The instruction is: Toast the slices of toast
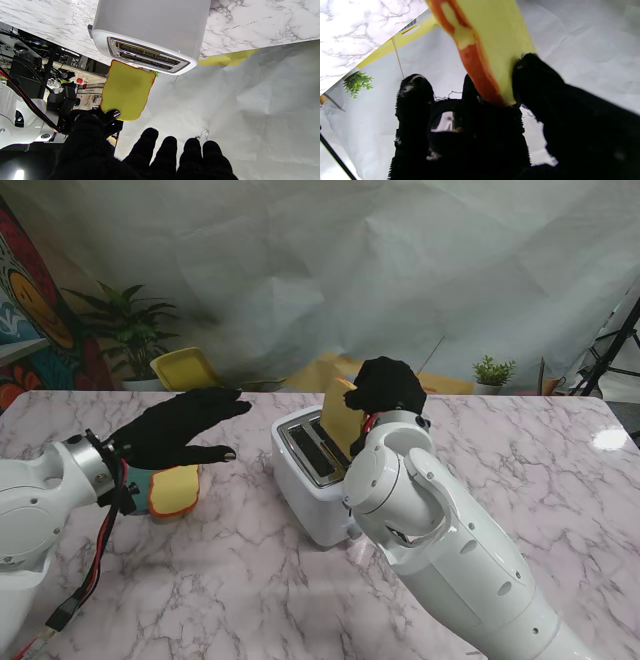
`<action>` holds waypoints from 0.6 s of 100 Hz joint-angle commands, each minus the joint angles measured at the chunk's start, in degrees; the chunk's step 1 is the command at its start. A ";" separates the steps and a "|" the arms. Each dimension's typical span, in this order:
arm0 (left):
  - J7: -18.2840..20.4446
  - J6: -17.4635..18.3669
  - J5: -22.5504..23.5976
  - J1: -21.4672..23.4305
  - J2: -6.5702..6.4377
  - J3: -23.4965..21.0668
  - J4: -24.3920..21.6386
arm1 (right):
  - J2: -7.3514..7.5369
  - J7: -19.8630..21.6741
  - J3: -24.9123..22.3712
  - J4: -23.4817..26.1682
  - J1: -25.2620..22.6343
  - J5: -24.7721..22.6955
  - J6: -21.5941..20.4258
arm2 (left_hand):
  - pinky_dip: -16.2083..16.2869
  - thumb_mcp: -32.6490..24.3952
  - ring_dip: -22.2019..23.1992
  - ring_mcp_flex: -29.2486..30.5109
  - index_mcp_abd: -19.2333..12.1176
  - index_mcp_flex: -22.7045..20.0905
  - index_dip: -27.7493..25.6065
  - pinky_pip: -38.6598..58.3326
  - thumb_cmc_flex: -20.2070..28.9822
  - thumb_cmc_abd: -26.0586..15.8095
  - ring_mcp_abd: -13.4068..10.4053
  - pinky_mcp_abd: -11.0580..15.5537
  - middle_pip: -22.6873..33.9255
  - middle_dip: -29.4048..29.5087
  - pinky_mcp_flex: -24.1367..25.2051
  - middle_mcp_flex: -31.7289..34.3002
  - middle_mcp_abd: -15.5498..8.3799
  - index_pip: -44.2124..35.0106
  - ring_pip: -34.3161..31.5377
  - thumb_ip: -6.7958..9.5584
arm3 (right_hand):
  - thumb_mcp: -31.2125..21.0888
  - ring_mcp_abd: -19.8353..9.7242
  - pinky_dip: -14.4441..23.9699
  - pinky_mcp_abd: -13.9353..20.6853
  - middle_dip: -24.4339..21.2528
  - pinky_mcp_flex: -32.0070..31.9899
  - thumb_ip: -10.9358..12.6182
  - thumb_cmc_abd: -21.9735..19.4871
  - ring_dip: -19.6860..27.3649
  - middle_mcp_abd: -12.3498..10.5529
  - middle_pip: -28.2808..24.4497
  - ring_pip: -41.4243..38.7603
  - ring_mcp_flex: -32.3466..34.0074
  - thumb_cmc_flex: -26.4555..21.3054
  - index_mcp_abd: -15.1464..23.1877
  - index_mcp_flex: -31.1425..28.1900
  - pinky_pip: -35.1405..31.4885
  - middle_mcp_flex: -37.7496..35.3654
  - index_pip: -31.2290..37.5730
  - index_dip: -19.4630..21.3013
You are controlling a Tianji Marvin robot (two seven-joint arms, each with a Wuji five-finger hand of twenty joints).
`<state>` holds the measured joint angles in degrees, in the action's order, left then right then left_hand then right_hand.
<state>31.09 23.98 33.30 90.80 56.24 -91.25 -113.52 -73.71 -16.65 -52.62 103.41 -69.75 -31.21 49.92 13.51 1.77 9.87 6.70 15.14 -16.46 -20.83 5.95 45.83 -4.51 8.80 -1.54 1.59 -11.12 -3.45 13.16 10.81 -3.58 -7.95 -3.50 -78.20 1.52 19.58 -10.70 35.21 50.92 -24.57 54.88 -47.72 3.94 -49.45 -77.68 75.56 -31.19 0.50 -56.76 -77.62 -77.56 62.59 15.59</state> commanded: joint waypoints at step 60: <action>0.72 -0.07 0.50 0.95 0.15 0.32 0.44 | 2.08 2.59 -3.21 -1.54 -2.06 2.96 -10.09 | 0.45 0.65 -0.60 0.35 -0.68 -0.72 0.38 -2.29 -1.12 -1.74 -0.91 2.12 1.20 0.44 -0.21 1.11 -1.30 -0.27 -0.87 0.76 | -7.84 -3.39 -0.88 0.24 -1.20 0.11 0.19 1.37 0.71 6.27 -3.10 -2.14 -0.02 -2.52 2.33 -3.60 -1.33 -5.16 5.41 -0.09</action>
<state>30.94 24.02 33.69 91.64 56.32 -91.17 -113.29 -71.98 -13.53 -55.51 102.02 -71.77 -29.35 40.04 13.51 1.77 9.87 6.72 15.11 -16.55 -20.83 5.95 45.83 -4.51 8.78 -1.54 2.22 -11.12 -3.55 13.17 10.22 -3.60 -7.96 -3.50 -78.32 1.55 19.51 -10.70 34.44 50.82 -24.57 54.93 -47.61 3.96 -49.48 -77.68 75.56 -31.19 0.50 -56.77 -77.62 -77.57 62.59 15.59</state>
